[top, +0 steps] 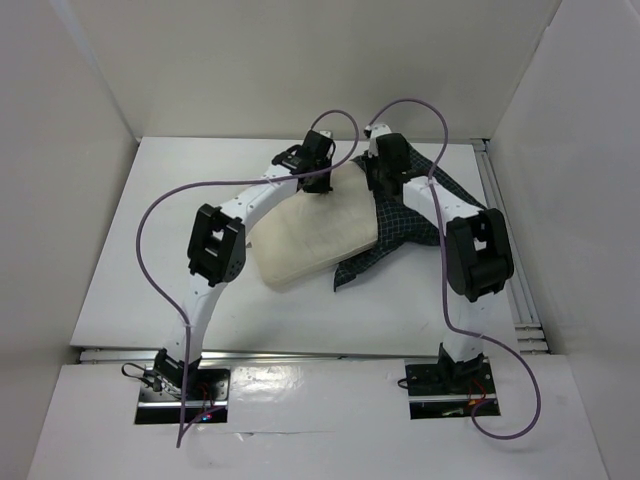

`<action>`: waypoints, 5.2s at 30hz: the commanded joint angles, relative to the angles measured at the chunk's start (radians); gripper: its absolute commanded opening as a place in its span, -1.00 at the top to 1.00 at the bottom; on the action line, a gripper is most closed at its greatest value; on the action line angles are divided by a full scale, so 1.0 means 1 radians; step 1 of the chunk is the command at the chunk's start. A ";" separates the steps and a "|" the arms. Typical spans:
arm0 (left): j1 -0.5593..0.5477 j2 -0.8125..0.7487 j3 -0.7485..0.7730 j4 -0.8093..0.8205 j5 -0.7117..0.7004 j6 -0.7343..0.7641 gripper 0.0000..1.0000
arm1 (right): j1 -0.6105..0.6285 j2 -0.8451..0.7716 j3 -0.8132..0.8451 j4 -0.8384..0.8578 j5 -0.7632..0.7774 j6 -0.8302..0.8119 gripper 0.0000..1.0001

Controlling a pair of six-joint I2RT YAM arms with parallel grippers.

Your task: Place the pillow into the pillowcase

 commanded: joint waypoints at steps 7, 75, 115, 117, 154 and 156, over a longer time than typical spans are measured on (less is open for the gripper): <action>-0.058 -0.083 0.050 0.058 0.089 0.033 1.00 | 0.039 -0.089 0.003 0.041 -0.583 -0.015 1.00; -0.329 -0.702 -0.784 0.453 -0.401 0.266 1.00 | -0.050 0.152 0.497 -0.697 -0.692 -0.453 -0.73; -0.230 -0.618 -0.532 0.597 -0.436 0.309 1.00 | 0.102 0.005 0.344 -0.151 -1.088 0.096 1.00; -0.199 -0.644 -0.564 0.597 -0.436 0.271 1.00 | 0.102 0.019 0.344 -0.174 -1.058 0.096 1.00; 0.083 -1.309 -1.070 -0.201 -0.553 -0.489 -1.00 | 0.525 0.175 0.564 -0.642 0.072 0.364 -1.00; 0.124 -1.346 -1.115 -0.200 -0.522 -0.489 -1.00 | 0.550 0.294 0.635 -0.735 0.188 0.431 -1.00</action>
